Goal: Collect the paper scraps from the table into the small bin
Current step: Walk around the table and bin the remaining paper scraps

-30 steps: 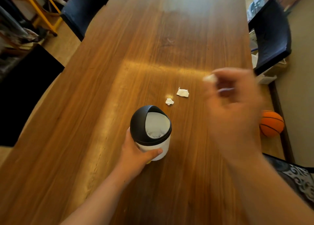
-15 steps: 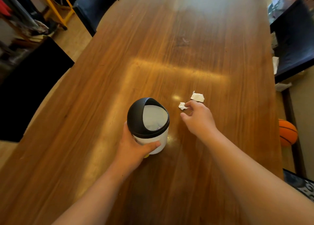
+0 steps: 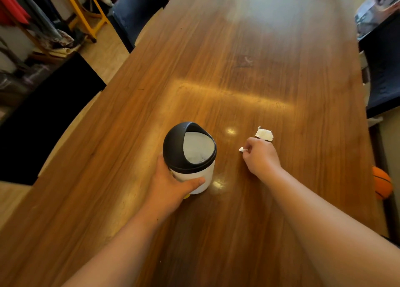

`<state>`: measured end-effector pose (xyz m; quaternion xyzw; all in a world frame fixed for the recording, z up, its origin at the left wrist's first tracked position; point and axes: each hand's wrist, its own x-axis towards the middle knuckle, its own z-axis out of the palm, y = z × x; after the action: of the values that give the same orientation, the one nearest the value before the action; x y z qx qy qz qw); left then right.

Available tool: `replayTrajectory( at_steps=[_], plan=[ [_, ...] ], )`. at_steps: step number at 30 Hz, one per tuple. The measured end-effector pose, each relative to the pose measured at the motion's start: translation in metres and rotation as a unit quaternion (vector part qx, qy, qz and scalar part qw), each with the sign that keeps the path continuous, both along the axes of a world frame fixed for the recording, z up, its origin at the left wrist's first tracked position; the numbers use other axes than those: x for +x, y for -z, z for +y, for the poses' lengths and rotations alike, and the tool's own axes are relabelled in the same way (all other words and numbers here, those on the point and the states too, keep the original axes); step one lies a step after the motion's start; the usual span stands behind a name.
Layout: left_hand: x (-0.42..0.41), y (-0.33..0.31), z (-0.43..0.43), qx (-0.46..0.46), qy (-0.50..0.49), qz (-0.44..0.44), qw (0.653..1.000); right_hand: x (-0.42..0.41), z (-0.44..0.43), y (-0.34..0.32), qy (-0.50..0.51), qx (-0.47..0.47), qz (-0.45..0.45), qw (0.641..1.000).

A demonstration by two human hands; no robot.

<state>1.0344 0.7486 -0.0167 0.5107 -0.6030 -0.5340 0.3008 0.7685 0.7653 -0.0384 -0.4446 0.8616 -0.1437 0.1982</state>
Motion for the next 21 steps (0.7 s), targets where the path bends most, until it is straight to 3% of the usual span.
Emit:
replayTrajectory(
  at_steps=[4, 6, 10, 13, 14, 15, 17, 18, 19, 21],
  plan=[
    [-0.004, -0.001, -0.002, -0.002, -0.001, 0.000, 1.000, -0.002, 0.001, -0.039, 0.012, -0.074, -0.055, 0.996],
    [-0.005, -0.001, -0.002, -0.002, -0.003, 0.000, 1.000, -0.005, -0.003, -0.077, 0.031, -0.189, -0.104, 0.976],
    [-0.009, -0.001, -0.003, 0.004, -0.005, -0.002, 1.000, -0.007, 0.005, -0.167, 0.085, -0.460, -0.102, 0.878],
    [-0.015, -0.003, -0.005, 0.001, -0.004, -0.002, 1.000, 0.007, 0.014, -0.198, 0.103, -0.567, -0.094, 0.812],
    [-0.017, -0.005, -0.006, -0.003, -0.003, -0.003, 1.000, 0.017, 0.013, -0.198, 0.098, -0.566, -0.094, 0.813],
    [-0.020, -0.006, -0.007, -0.005, -0.001, -0.002, 1.000, 0.029, 0.010, -0.192, 0.075, -0.533, -0.097, 0.837],
    [-0.027, -0.007, -0.010, -0.012, 0.004, 0.000, 1.000, 0.055, 0.008, -0.167, -0.038, -0.347, -0.108, 0.931],
    [-0.029, -0.008, -0.012, -0.018, 0.005, 0.000, 1.000, 0.064, 0.009, -0.151, -0.083, -0.252, -0.133, 0.955],
    [-0.032, -0.009, -0.015, -0.025, 0.005, -0.001, 1.000, 0.067, 0.011, -0.136, -0.097, -0.203, -0.162, 0.961],
    [-0.035, -0.008, -0.020, -0.036, 0.000, -0.003, 0.999, 0.054, 0.009, -0.114, -0.036, -0.209, -0.206, 0.955]
  ],
)
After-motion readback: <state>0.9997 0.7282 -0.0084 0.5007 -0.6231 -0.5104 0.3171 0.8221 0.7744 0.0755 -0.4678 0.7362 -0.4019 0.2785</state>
